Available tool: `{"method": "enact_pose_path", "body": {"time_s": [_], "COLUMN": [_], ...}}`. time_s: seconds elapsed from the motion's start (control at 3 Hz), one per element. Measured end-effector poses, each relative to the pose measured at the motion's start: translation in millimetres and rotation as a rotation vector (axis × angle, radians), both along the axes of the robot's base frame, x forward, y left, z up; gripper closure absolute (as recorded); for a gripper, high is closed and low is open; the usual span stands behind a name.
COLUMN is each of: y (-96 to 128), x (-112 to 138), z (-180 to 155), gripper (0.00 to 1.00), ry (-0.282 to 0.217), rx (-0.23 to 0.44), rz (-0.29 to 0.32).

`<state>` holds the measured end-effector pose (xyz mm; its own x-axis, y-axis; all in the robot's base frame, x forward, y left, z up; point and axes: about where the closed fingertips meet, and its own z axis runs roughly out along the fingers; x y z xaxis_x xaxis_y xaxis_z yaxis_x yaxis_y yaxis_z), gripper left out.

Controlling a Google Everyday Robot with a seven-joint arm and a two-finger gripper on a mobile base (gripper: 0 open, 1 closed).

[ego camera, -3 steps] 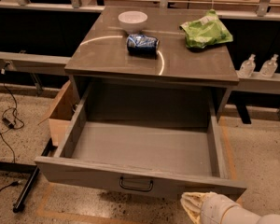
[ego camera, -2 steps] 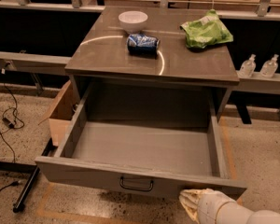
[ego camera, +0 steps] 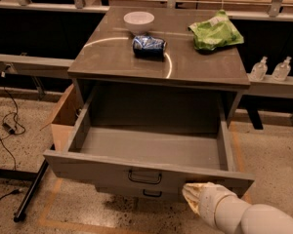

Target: Close top drawer

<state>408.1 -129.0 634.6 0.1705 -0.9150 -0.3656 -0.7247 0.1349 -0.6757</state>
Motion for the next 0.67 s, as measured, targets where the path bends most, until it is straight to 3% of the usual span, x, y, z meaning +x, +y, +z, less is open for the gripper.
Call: {"method": "enact_pose_path", "body": {"time_s": [0.33,0.67], "y": [9.1,6.6], "x": [24.2,61.1], "z": [-1.6,4.6], "gripper": [1.00,1.00], "ry": [-0.055,-0.145], "rx": [-0.022,-0.071], "rz": [0.025,0.025]}}
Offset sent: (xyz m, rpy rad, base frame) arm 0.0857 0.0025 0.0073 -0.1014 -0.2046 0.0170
